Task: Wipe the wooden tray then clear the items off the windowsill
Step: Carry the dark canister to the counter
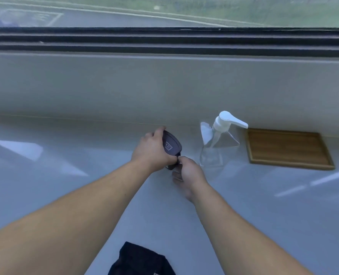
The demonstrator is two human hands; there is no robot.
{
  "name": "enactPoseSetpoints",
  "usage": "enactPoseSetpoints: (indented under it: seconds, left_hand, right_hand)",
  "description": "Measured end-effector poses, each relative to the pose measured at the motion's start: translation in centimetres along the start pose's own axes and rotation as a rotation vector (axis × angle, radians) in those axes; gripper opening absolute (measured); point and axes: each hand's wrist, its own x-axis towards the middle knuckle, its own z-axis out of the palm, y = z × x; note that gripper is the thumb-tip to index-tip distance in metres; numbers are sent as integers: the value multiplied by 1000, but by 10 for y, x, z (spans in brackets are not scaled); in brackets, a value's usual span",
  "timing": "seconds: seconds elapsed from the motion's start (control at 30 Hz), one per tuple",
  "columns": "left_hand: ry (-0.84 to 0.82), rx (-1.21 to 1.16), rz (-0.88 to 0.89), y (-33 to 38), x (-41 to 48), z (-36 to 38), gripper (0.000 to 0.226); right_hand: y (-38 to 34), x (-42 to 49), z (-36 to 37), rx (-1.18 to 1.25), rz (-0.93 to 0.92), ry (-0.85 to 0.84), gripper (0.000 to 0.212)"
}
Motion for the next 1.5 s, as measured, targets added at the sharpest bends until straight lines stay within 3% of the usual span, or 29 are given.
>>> enactPoseSetpoints:
  seconds: [0.2, 0.47, 0.57, 0.77, 1.0, 1.2, 1.5]
  left_hand:
    - [108, -96, -90, -53, -70, -38, 115]
    - [343, -109, -297, -200, -270, -150, 116]
    - [455, -91, -387, -268, -383, -188, 115]
    - [645, -46, -643, -407, -630, -236, 114]
    - [797, -115, -983, -533, -837, -233, 115]
    - [830, -225, -1171, -641, -909, -207, 115]
    - [714, -391, -1253, -775, -887, -172, 113]
  right_hand:
    - [7, -55, 61, -27, -23, -30, 15]
    - [79, -211, 228, -116, 14, -300, 27]
    - [134, -294, 300, -181, 4, -421, 18]
    - [285, -466, 444, -330, 82, -712, 22]
    - [444, -603, 561, -563, 178, -984, 20]
    - [551, -629, 645, -749, 242, -1044, 22]
    - [636, -570, 740, -886, 332, -916, 17]
